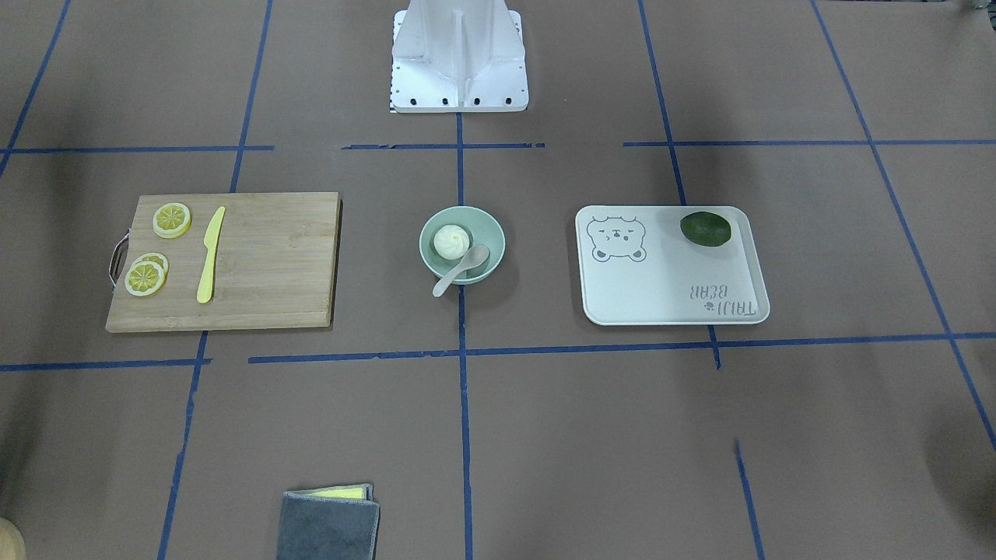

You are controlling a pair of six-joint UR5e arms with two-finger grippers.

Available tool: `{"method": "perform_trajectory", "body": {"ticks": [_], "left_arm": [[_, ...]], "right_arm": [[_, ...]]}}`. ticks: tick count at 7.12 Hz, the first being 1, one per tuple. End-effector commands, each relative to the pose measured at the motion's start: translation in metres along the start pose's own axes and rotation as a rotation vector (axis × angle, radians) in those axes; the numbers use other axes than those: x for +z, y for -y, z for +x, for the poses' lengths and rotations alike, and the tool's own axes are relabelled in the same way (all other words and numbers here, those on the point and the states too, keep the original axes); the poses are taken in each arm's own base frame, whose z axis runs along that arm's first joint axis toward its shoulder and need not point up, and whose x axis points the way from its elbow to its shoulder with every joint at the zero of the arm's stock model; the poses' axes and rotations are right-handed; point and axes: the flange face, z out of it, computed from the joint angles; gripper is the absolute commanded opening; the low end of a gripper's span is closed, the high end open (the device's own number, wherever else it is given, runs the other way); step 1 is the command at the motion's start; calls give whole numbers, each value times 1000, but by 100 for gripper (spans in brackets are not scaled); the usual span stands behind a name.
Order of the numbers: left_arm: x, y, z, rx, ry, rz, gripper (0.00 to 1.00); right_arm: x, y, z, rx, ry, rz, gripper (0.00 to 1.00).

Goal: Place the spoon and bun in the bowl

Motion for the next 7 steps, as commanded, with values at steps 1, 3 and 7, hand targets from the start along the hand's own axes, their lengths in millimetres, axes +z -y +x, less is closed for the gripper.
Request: {"method": "perform_trajectory", "body": {"ticks": [1, 3, 7], "left_arm": [[-5, -4, -5, -38, 77, -23, 100], [-7, 11, -5, -16, 87, -12, 100], [-10, 30, -5, -9, 91, -7, 100]], "right_arm": [[-1, 4, -2, -6, 3, 5, 100], [0, -1, 0, -4, 0, 2, 100], [-23, 12, -28, -52, 5, 54, 100]]}}
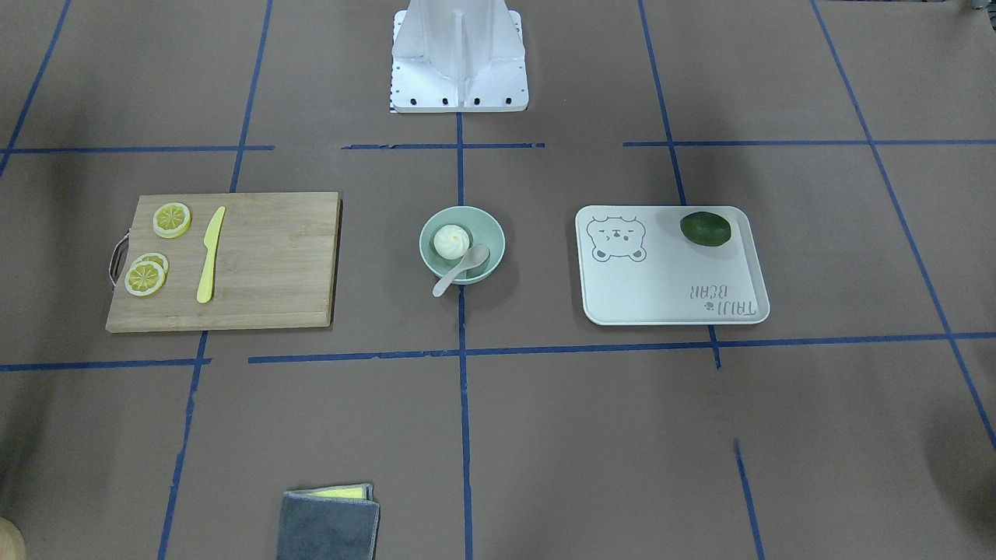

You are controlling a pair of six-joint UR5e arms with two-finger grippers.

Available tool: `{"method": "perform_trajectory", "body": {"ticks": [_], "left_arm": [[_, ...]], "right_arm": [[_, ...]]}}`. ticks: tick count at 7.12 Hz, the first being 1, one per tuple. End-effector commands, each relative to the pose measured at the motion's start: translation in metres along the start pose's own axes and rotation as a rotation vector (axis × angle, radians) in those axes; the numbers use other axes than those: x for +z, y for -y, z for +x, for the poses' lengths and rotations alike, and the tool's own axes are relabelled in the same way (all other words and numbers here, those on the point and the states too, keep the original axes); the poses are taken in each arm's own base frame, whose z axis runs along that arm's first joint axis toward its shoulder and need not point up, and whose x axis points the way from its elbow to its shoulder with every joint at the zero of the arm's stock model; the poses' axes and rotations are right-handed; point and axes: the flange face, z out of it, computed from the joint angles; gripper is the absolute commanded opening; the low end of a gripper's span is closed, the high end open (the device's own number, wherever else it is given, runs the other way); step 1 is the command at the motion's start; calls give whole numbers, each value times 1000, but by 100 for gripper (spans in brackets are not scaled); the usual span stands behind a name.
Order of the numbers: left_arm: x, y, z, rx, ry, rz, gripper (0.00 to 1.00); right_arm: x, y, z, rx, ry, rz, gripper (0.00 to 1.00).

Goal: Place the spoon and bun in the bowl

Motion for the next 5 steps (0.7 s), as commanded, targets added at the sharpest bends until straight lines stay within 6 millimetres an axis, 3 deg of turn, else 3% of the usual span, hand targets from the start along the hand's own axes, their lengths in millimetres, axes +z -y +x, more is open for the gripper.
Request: {"method": "perform_trajectory", "body": {"ticks": [1, 2, 3, 4, 5], "left_arm": [[-17, -5, 7, 8, 10, 29, 100], [-20, -32, 4, -14, 11, 31, 100], [-21, -38, 1, -24, 10, 34, 100], [-30, -42, -5, -38, 8, 54, 100], [-30, -35, -8, -39, 9, 57, 100]], "right_arm": [[-25, 6, -28, -52, 17, 51, 100], [-35, 4, -38, -70, 21, 70, 100], [-31, 5, -34, -73, 12, 65, 100], [-40, 2, -43, -92, 22, 80, 100], [-31, -5, -32, -70, 17, 60, 100]]}}
